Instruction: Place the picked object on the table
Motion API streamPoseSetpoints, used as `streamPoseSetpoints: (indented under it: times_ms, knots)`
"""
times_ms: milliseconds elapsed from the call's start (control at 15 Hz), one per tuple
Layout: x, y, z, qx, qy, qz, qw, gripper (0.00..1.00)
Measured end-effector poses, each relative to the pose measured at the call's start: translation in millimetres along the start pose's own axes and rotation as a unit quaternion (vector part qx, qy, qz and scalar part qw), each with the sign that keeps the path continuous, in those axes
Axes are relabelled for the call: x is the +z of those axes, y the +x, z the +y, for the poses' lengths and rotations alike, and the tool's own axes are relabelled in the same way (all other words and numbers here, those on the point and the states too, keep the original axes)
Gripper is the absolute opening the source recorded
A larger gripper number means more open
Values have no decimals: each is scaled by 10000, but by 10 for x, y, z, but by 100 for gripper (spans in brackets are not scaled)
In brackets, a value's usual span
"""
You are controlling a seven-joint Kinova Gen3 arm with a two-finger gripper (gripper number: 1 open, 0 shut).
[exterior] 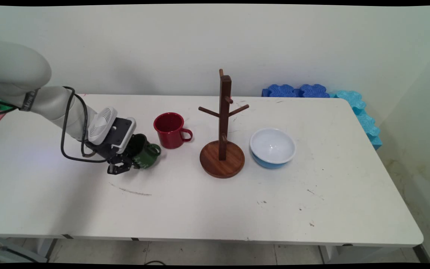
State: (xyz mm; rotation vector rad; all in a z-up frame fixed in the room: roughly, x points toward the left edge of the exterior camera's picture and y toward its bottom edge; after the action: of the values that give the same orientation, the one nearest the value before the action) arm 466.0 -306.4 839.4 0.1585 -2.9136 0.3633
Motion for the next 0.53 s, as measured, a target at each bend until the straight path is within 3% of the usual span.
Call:
streamPoseSetpoints:
  times_ms: [267, 333, 533]
  knots:
    - [43, -13, -7, 22, 9, -56, 10000, 0]
    - [51, -16, -9, 26, 9, -66, 10000, 100]
    - [70, -27, -8, 36, 11, -85, 10000, 100]
